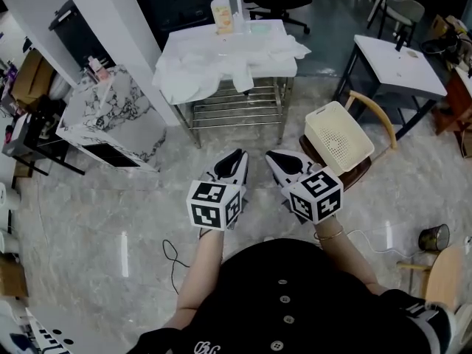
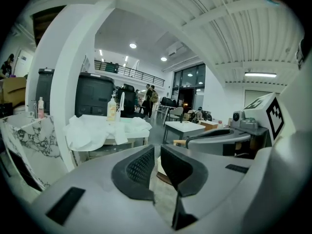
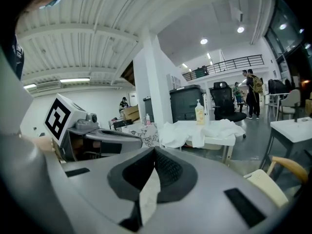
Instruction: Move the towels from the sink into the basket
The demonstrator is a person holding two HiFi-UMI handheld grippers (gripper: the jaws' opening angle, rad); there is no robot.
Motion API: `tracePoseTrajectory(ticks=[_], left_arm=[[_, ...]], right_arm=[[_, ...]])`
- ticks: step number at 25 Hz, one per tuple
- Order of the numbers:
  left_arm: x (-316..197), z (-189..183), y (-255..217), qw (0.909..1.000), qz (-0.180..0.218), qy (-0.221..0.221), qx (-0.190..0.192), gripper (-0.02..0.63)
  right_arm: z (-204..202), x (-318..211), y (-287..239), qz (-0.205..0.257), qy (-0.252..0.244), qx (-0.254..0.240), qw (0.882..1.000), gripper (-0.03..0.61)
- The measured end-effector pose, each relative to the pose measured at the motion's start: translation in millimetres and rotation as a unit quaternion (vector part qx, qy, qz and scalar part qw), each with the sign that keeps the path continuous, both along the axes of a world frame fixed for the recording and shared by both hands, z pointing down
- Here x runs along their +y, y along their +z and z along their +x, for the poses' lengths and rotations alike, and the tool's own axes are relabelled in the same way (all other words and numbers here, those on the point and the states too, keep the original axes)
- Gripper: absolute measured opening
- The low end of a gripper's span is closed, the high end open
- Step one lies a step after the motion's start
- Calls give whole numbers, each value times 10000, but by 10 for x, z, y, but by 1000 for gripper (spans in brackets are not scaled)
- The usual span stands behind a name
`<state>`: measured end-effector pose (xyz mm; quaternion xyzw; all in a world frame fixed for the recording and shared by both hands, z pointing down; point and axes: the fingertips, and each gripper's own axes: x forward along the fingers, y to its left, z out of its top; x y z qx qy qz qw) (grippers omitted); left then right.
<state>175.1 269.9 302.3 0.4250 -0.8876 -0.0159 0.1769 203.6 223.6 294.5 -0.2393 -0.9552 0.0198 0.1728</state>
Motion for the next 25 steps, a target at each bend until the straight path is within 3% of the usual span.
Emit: tracePoseTrajectory(ticks=[2,3,4,10,18,22,25], left_arm=[[-9,-79,27,9999,-39,-131,-6,61],[-24,-110,43,9999,-46,-152,15,148],[-46,-133,57,9999,-51,-154,42,193],[-107,-170,151,9996,-30,-198,179,204],[-51,-632,279,9992,-7,-281,271,204],[-40,-1080,325,9989,-11,-414,238,204],[-133,-1473,356,9993,-17,-269,244,204]], right_arm=[[-45,-60,-4,-19,24,-35,10000,2],[-64,-80,-7,-46,15,-34,10000,35],[-81,-101,-9,-63,10,-23,10000,83],[-160,-236,49,-212,121,49,9997,279],[-453,-364,200,-230,198,179,9994,268],[-816,-525,267,-222,478,196,9984,270],[-1210,-620,283,-220,604,163,9978,270]])
